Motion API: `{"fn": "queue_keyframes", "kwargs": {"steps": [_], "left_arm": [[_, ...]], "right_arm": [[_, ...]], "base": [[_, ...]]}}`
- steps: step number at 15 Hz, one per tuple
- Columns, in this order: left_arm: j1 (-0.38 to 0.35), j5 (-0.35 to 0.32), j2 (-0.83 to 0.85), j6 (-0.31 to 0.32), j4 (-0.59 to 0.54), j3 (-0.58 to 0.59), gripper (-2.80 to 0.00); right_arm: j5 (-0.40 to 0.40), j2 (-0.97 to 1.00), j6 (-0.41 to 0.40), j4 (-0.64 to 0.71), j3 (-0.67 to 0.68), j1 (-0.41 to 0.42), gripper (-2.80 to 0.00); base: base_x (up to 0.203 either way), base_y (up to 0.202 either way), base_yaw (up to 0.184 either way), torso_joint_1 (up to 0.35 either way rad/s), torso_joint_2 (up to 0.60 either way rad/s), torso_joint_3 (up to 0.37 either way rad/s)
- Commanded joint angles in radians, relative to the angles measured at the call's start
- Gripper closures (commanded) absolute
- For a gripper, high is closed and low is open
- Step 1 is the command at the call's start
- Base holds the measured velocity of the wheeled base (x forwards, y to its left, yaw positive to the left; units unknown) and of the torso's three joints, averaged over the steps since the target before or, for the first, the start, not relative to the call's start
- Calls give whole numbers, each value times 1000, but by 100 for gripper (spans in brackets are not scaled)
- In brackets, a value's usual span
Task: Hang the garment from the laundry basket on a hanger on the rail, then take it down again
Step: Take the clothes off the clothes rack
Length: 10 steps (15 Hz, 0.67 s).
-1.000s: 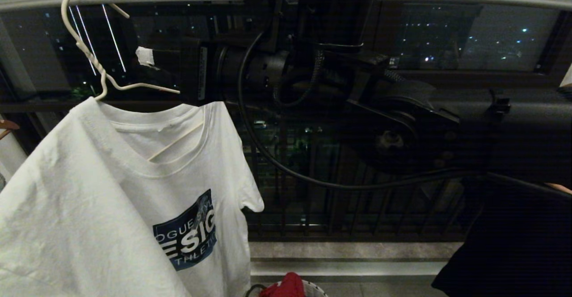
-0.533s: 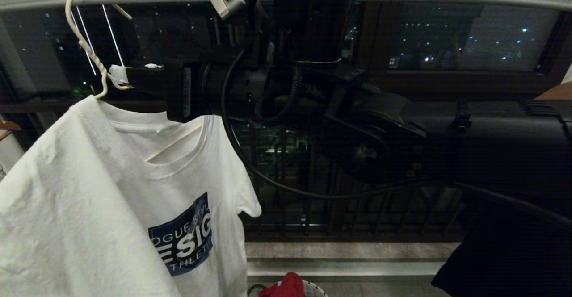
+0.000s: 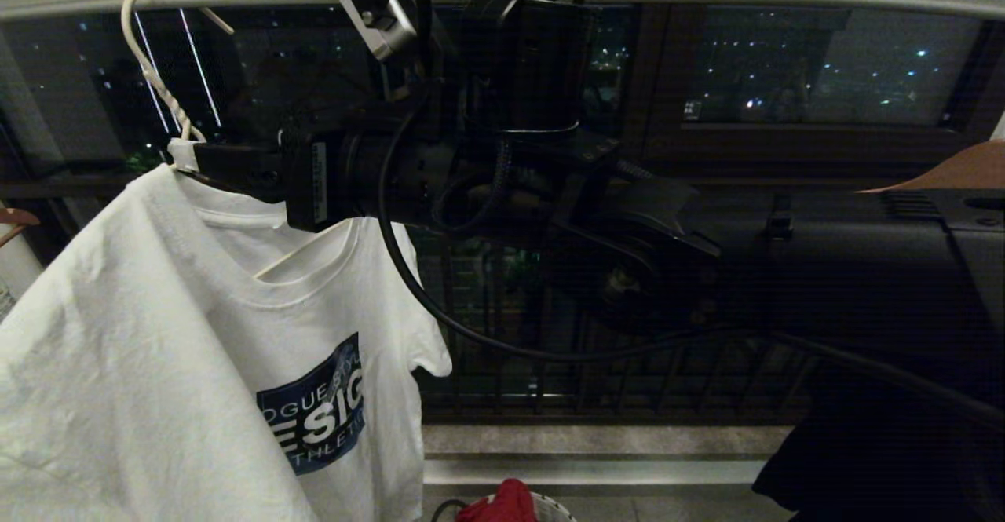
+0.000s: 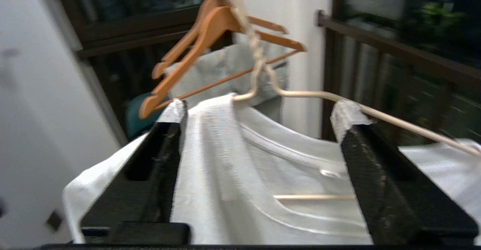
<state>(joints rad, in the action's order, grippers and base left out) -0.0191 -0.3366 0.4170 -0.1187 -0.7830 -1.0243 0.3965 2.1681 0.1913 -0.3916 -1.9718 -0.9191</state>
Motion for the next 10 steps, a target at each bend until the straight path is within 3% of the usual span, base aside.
{"fn": "queue_keyframes", "kwargs": {"steps": [1, 6, 10], "left_arm": [[-1, 3, 9, 1, -2, -3, 0], [-64, 104, 94, 6, -1, -85, 0], [-89, 117, 178, 20, -93, -233, 0]], "right_arm": [[-18, -4, 3, -3, 12, 0, 0], [-58, -4, 9, -3, 55, -1, 0], [-157, -81, 27, 1, 154, -1, 0]], "base": [[0, 0, 0, 0, 0, 0], [0, 0, 0, 0, 0, 0], [0, 0, 0, 0, 0, 0]]}}
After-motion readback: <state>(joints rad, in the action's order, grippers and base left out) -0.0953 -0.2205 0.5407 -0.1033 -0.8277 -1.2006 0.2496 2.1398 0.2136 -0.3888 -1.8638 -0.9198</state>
